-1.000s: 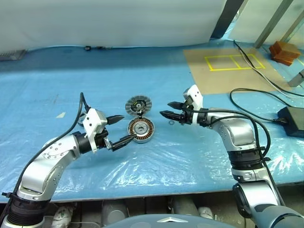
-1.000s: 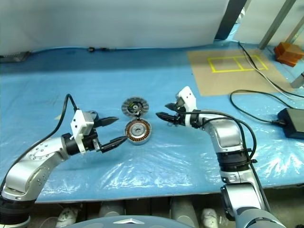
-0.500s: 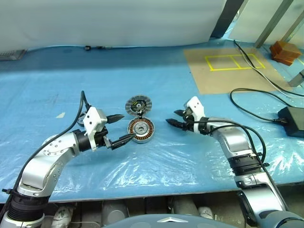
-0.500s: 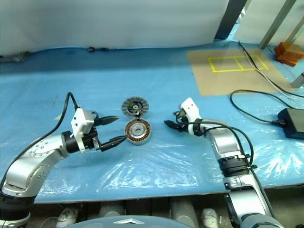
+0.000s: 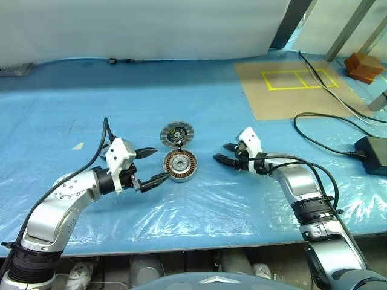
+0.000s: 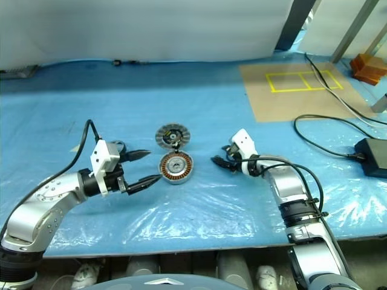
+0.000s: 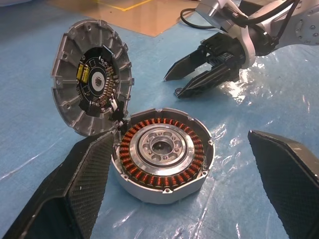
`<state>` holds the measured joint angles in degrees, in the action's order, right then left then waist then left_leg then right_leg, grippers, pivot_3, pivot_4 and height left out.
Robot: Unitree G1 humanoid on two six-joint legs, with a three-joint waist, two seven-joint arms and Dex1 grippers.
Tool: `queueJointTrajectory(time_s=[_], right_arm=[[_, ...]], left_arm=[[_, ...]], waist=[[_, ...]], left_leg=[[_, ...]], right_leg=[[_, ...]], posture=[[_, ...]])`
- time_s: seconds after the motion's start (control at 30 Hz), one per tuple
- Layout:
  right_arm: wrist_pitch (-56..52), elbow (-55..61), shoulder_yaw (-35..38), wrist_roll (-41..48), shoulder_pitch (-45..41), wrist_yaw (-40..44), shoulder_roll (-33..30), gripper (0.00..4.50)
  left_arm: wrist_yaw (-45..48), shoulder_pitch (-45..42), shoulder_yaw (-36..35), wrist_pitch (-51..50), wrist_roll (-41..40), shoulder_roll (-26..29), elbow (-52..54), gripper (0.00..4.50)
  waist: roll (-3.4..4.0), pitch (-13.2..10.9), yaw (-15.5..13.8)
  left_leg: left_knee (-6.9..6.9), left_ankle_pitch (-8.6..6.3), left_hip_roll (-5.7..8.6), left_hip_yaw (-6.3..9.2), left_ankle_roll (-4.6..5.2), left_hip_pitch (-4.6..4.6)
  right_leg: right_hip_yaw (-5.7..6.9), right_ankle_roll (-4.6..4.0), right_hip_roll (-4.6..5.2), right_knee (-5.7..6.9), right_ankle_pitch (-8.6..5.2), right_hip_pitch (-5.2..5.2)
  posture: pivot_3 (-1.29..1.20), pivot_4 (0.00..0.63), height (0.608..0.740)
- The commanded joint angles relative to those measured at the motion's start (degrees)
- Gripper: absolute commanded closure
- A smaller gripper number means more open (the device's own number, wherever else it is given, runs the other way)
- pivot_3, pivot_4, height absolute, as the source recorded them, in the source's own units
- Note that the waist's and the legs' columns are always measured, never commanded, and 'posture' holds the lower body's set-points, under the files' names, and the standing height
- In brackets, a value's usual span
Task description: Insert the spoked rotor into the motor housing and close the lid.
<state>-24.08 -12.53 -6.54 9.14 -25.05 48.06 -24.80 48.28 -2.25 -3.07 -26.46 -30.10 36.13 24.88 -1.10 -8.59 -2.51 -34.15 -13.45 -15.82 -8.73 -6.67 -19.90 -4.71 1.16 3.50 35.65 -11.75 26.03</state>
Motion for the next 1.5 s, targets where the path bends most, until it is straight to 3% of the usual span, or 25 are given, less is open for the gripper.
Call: queueJointTrajectory(time_s=[0.03,0.43,1.0,1.1,1.3,1.5], right_arm=[[0.7,0.3,-0.4,-0.4,0.9,0.1,-0.5,1.28],[4.9,-2.1,-2.8,-2.8,5.1,1.7,-3.5,1.28],[4.4,-4.2,-3.0,-2.7,3.7,-0.2,-2.6,1.28],[4.8,-4.9,-3.0,-2.9,3.4,-0.4,-2.5,1.90],[4.8,-4.9,-3.1,-2.5,3.3,-0.2,-2.5,3.82],[4.4,-5.0,-3.2,-2.7,3.1,-0.2,-2.6,3.84]], left_arm=[[0.3,-0.7,-0.8,1.3,0.1,0.4,0.4,0.00],[0.1,-0.5,-0.3,1.5,0.2,0.0,0.4,0.00],[-0.3,-1.0,-0.2,1.0,0.2,0.1,0.6,0.00],[-0.4,-1.2,-0.1,0.9,0.3,0.1,0.4,0.00],[-0.4,-1.3,0.1,0.8,0.2,0.1,0.3,0.00],[0.2,-1.7,-0.1,0.9,0.1,0.4,-0.4,0.00]], waist=[[0.00,0.0,0.0],[-0.04,0.0,-0.1],[-0.07,0.1,0.0],[-0.07,0.1,0.0],[-0.07,0.1,0.1],[-0.07,0.1,0.1]], left_leg=[[0.00,0.00,0.00,0.00,0.00,0.00],[0.02,-0.01,0.00,0.00,0.00,0.03],[0.01,-0.01,0.00,0.00,0.01,0.12],[0.00,-0.01,0.00,0.00,0.01,0.13],[0.02,-0.01,0.00,0.00,0.01,0.13],[0.05,-0.01,0.00,0.00,0.01,0.12]], right_leg=[[0.00,0.00,0.00,0.00,0.00,0.00],[0.01,0.00,0.01,-0.05,-0.01,-0.09],[0.00,0.01,0.01,-0.13,-0.02,-0.20],[-0.02,0.01,0.01,-0.13,-0.02,-0.20],[-0.02,0.01,0.00,-0.20,-0.03,-0.19],[-0.02,0.01,0.00,-0.26,-0.03,-0.20]], posture=[[0.00,0.150,0.740],[0.00,0.150,0.740],[0.00,0.150,0.740],[0.00,0.150,0.740],[0.00,0.150,0.740],[0.00,0.150,0.740]])
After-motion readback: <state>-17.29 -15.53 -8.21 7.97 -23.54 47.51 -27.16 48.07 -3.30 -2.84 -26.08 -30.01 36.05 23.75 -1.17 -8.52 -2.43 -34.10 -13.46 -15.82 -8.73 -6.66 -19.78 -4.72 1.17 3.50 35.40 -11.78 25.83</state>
